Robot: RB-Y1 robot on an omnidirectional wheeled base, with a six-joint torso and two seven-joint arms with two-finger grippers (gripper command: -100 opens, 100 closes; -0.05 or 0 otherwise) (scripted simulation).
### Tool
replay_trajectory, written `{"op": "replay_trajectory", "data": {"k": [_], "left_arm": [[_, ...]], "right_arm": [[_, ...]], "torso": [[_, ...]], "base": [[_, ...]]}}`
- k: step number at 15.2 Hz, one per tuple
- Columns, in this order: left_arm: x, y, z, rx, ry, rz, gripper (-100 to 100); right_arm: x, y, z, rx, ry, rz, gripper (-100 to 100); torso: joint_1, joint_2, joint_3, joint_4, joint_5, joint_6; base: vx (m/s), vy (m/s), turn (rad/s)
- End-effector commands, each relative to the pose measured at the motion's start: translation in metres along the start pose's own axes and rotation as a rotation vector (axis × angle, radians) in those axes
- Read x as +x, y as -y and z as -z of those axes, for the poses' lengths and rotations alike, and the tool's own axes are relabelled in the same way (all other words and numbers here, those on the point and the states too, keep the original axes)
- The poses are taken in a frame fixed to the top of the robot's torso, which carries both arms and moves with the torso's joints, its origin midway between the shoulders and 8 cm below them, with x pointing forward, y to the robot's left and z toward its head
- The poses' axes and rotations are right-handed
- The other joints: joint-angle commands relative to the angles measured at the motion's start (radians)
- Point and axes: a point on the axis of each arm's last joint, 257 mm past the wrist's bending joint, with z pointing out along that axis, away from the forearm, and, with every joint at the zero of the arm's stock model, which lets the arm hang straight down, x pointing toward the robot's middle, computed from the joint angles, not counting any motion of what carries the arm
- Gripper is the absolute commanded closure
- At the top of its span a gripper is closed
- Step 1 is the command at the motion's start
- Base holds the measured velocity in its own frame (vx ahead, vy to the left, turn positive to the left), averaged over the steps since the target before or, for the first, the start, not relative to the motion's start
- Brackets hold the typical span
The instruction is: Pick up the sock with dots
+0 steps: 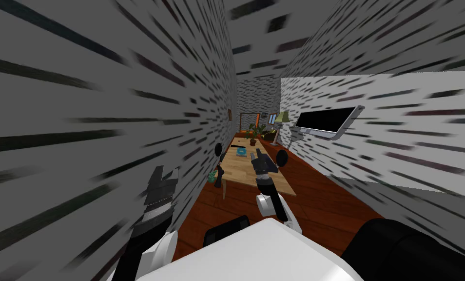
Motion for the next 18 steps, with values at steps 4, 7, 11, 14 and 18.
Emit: {"op": "replay_trajectory", "data": {"k": [4,7,11,14,18], "left_arm": [[0.017,-0.019,-0.001,-0.045,-0.098,-0.029,-100],[0.031,-0.039,-0.001,-0.093,-0.163,-0.048,-100],[0.046,-0.063,0.000,-0.151,-0.221,-0.063,-100],[0.054,-0.079,0.001,-0.192,-0.250,-0.071,-100],[0.072,-0.111,0.005,-0.274,-0.311,-0.090,-100]], "right_arm": [[0.000,0.000,0.000,0.000,0.000,0.000,0],[0.000,0.000,0.000,0.000,0.000,0.000,0],[0.000,0.000,0.000,0.000,0.000,0.000,0],[0.000,0.000,0.000,0.000,0.000,0.000,0],[0.000,0.000,0.000,0.000,0.000,0.000,0]], "torso": [[0.001,-0.001,0.000,0.000,0.000,0.000],[0.002,-0.002,-0.001,0.000,0.001,0.000],[0.003,-0.003,-0.002,-0.001,0.001,0.000],[0.003,-0.003,-0.002,-0.001,0.001,0.001],[0.004,-0.004,-0.002,-0.001,0.001,0.001]], "base": [[0.013,0.015,-0.047],[0.032,0.032,-0.073],[0.037,0.040,-0.082],[0.037,0.041,-0.098],[0.041,0.052,-0.111]]}}
